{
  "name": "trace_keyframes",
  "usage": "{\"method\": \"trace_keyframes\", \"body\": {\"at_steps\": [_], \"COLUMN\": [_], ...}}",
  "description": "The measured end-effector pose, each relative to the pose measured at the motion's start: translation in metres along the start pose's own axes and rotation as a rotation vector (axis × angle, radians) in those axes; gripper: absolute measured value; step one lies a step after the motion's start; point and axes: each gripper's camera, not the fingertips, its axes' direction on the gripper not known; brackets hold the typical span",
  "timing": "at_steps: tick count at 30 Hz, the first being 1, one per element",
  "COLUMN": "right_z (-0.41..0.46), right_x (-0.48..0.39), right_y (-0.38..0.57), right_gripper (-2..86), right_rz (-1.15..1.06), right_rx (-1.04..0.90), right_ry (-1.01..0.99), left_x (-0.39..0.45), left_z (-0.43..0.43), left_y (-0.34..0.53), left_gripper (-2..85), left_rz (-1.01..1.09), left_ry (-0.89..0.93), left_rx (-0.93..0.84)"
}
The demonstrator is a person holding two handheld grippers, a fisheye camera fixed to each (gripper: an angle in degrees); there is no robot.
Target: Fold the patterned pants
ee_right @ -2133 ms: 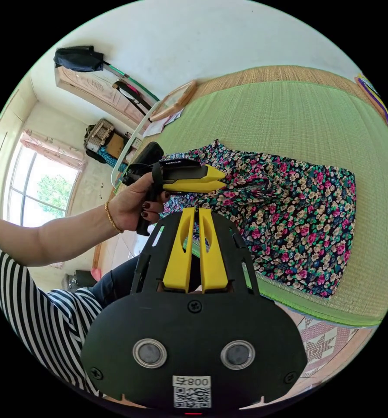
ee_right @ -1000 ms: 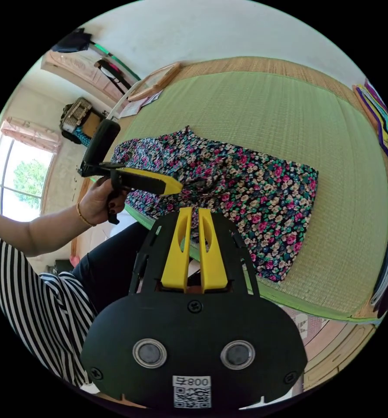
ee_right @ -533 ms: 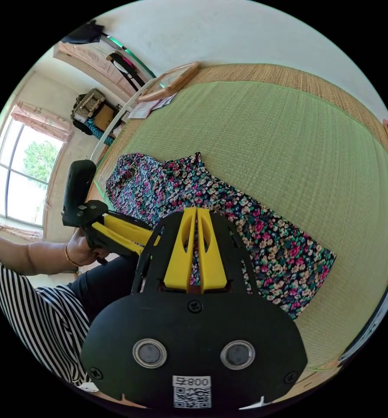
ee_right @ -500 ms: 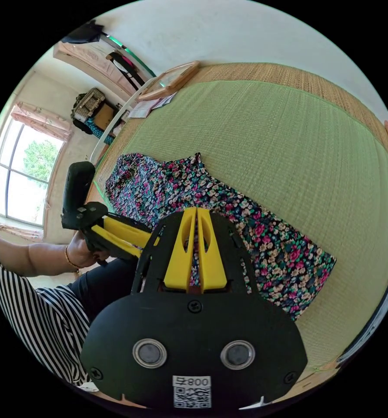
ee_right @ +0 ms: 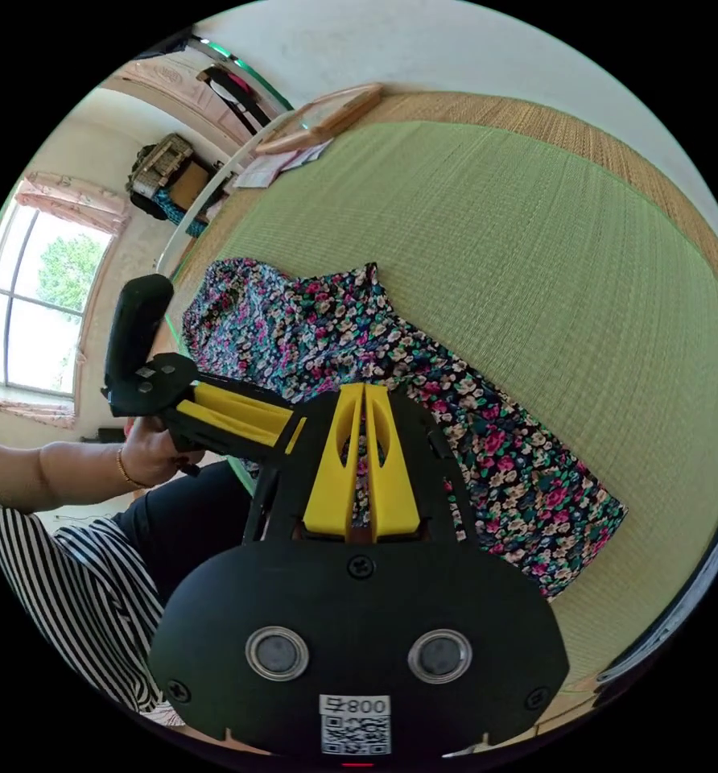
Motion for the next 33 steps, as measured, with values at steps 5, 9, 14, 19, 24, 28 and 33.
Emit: {"method": "trace_keyframes", "body": {"at_steps": [5, 9, 14, 19, 24, 28, 33], "right_z": [0.007, -0.027, -0.026, -0.019, -0.042, -0.037, -0.019], "right_x": [0.008, 0.019, 0.041, 0.055, 0.083, 0.107, 0.116], "right_y": [-0.006, 0.035, 0.113, 0.165, 0.216, 0.247, 0.254], "right_gripper": [0.1, 0.1, 0.2, 0.8, 3.7, 7.0, 7.1], "right_rz": [0.039, 0.097, 0.215, 0.329, 0.494, 0.597, 0.619], "right_rx": [-0.006, 0.117, 0.119, 0.130, 0.266, 0.307, 0.260], "right_ry": [-0.023, -0.063, -0.118, -0.128, -0.089, -0.151, -0.140], "left_x": [0.016, 0.028, 0.031, 0.056, 0.091, 0.123, 0.134], "left_z": [0.012, 0.016, 0.044, 0.049, 0.073, 0.100, 0.137], "left_y": [0.002, 0.008, 0.012, 0.014, 0.011, 0.002, -0.001], "left_gripper": [6.9, 7.0, 6.5, 7.4, 8.2, 9.0, 9.3], "left_rz": [0.041, 0.065, 0.060, 0.102, 0.189, 0.267, 0.280], "left_ry": [-0.046, -0.033, -0.068, -0.080, -0.081, -0.113, -0.237], "left_rx": [-0.051, -0.022, -0.096, -0.061, -0.092, -0.120, -0.227]}}
